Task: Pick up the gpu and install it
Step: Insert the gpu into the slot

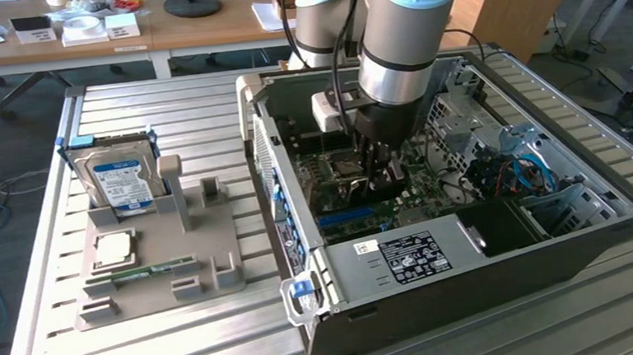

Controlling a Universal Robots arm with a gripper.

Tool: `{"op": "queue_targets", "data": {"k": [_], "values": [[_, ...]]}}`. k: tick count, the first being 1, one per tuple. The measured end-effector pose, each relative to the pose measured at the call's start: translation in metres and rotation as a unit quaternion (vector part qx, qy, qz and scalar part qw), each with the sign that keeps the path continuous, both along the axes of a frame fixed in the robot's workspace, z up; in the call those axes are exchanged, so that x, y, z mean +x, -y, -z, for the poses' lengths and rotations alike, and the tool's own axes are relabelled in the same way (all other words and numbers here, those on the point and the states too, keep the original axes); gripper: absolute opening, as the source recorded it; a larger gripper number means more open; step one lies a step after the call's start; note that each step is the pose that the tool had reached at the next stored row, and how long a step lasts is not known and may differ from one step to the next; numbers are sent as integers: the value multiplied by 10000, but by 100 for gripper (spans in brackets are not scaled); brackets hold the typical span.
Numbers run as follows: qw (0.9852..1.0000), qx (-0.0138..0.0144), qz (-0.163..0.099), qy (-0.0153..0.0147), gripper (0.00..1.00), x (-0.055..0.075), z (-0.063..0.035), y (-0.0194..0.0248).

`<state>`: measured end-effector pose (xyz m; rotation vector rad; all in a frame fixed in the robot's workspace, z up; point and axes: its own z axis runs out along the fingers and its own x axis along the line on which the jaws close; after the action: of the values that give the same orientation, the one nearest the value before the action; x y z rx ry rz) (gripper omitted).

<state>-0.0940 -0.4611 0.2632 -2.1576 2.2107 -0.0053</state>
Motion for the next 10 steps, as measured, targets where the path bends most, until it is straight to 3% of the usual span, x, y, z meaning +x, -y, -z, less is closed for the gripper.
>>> {"op": "queue_targets", "data": {"k": [10], "values": [[10000,0,-1,2,27,-27,0,18]]}}
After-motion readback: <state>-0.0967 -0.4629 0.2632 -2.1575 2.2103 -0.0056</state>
